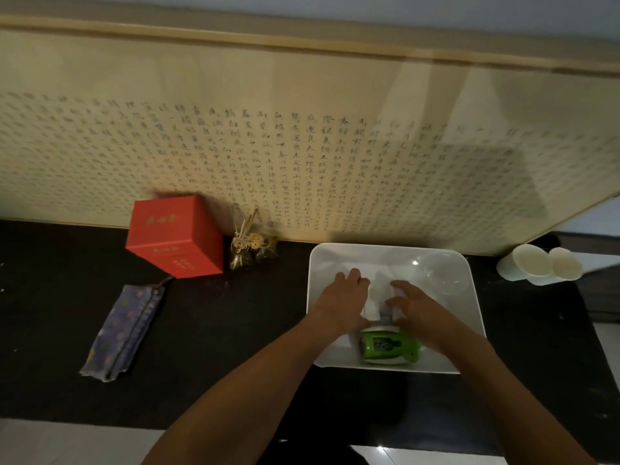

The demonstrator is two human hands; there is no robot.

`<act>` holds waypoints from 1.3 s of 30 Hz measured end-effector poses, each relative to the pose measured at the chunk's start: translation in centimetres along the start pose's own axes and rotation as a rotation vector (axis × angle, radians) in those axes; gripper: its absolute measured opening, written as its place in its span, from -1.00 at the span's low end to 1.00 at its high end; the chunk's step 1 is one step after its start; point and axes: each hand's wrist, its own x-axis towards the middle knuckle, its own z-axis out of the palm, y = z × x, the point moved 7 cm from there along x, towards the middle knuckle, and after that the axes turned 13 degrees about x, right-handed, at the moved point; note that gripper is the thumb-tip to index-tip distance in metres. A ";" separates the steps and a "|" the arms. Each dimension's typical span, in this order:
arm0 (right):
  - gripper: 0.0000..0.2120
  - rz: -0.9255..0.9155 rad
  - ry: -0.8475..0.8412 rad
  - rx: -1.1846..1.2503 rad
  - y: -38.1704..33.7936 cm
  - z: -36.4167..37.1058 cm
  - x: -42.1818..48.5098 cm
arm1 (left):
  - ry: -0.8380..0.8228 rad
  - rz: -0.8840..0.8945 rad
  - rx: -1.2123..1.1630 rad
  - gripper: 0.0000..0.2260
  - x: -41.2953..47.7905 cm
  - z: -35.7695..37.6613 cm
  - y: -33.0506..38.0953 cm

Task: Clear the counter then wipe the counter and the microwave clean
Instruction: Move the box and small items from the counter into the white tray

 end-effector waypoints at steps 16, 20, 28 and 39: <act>-0.46 -0.094 0.140 0.162 -0.1 -0.7 -2.3 | -0.125 0.083 -0.311 -0.39 -1.0 -0.8 2.7; -0.54 -0.342 0.280 0.286 -4.5 -2.2 -2.3 | 0.192 -0.003 -0.501 -0.58 -5.4 -5.5 -1.4; -0.49 -0.484 0.290 0.310 -17.5 -2.4 3.6 | 0.605 -0.580 -0.601 -0.55 -15.3 -4.7 -16.1; -0.53 -0.389 0.245 0.262 -23.1 0.9 12.2 | 0.429 -0.606 -0.563 -0.38 -10.6 -4.1 -19.3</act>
